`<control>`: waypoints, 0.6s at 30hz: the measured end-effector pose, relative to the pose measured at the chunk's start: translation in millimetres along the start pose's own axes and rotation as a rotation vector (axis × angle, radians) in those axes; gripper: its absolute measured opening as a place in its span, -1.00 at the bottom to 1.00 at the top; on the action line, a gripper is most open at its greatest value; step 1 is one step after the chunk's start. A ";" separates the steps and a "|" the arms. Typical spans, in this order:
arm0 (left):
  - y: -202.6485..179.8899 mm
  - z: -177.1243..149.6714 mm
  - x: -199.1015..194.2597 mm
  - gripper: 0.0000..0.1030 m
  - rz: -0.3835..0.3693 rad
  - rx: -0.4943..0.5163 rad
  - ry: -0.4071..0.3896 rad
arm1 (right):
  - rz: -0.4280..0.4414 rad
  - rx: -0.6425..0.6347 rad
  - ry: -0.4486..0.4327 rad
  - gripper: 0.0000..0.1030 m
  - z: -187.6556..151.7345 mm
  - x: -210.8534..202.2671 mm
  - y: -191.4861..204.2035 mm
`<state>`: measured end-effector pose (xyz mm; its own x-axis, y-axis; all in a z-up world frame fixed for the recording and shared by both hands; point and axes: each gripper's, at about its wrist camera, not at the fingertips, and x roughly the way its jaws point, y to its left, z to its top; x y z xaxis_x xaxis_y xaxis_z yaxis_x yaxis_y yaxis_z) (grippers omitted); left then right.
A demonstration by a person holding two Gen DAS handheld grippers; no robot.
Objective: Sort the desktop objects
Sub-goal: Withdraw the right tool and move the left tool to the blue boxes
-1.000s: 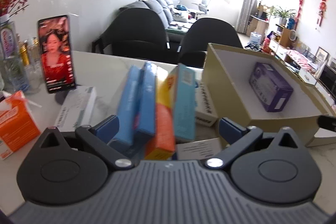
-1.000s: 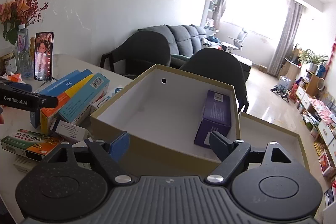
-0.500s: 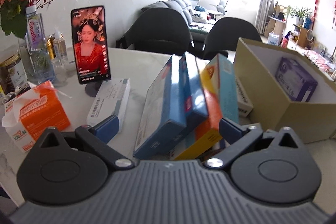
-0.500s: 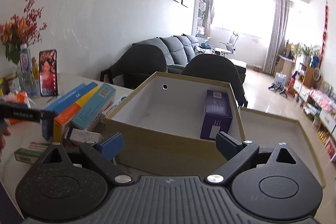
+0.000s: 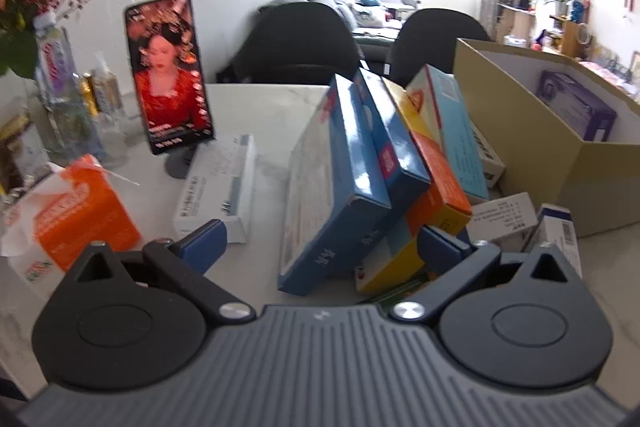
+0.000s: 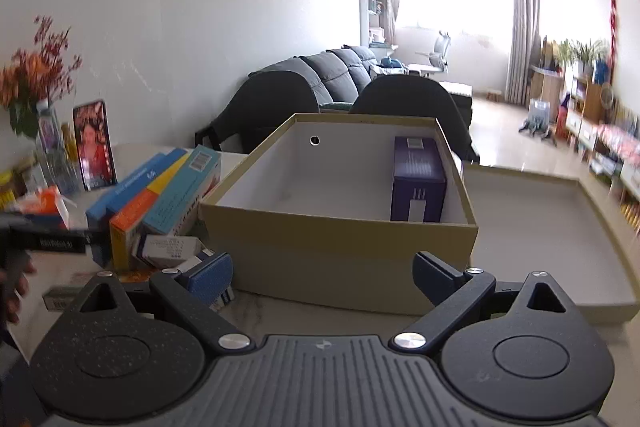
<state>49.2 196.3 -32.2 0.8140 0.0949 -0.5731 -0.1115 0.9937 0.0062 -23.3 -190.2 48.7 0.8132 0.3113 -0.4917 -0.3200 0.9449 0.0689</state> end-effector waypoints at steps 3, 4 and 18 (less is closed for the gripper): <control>4.6 -1.6 4.4 1.00 -0.040 -0.027 0.003 | 0.014 0.026 0.000 0.89 0.2 -0.5 -3.7; 5.1 -2.3 5.3 1.00 -0.051 -0.031 0.005 | 0.014 0.022 0.002 0.89 0.2 -0.5 -3.5; -1.0 -7.4 5.1 0.56 -0.099 0.068 0.015 | 0.050 -0.003 0.031 0.90 0.0 9.9 8.9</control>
<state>49.3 195.3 -41.2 0.8105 -0.0039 -0.5858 0.0078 1.0000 0.0041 -18.0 -178.7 44.4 0.7809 0.3549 -0.5140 -0.3612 0.9279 0.0918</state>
